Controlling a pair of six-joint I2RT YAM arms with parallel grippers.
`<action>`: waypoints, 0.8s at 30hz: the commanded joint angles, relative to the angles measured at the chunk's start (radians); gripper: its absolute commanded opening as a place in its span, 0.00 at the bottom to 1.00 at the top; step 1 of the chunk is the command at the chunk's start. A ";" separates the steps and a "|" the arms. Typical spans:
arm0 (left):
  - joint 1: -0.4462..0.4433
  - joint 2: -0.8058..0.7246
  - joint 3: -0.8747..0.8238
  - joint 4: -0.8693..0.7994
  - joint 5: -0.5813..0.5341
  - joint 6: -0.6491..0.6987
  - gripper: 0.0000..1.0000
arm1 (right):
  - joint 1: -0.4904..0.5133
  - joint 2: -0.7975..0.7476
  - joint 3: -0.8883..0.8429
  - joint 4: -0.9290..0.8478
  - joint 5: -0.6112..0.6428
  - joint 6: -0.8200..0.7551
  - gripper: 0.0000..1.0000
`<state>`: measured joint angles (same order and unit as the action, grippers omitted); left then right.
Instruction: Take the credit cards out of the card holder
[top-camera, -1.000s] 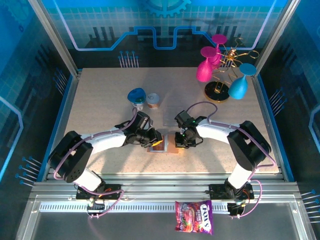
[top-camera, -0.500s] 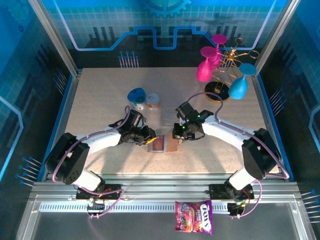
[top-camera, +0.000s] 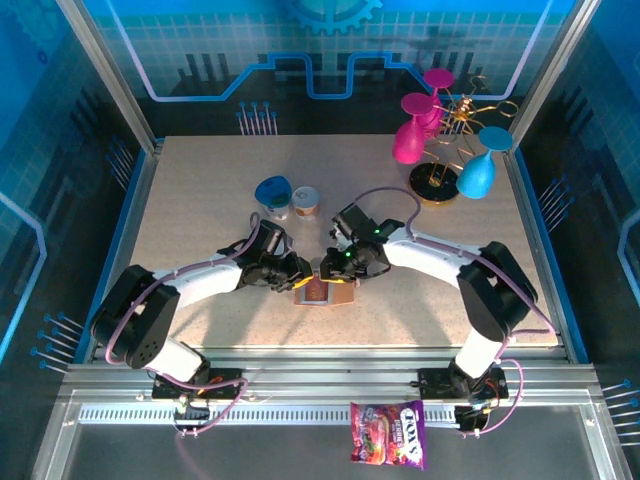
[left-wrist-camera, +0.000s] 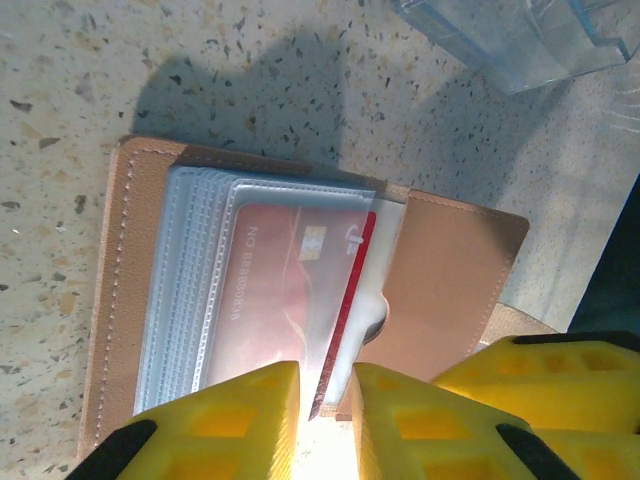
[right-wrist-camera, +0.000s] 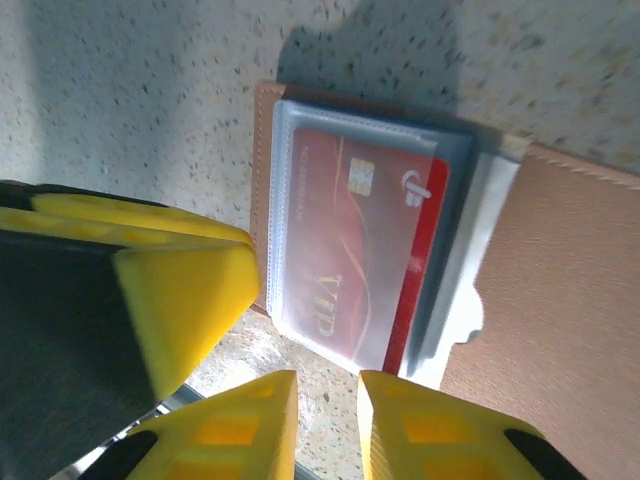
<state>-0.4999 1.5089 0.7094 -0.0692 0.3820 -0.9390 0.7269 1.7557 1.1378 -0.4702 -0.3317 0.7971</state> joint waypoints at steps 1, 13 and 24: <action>0.005 0.016 -0.019 0.007 0.018 0.023 0.22 | 0.020 0.033 0.036 0.004 -0.014 0.015 0.25; 0.005 0.038 -0.019 0.008 0.021 0.026 0.21 | -0.022 -0.019 -0.087 0.101 0.016 0.050 0.31; 0.005 0.048 -0.014 -0.004 0.031 0.038 0.18 | -0.071 -0.040 -0.174 0.234 -0.099 0.068 0.34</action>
<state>-0.4999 1.5536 0.7033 -0.0700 0.3836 -0.9161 0.6621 1.7424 0.9771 -0.2848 -0.3820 0.8574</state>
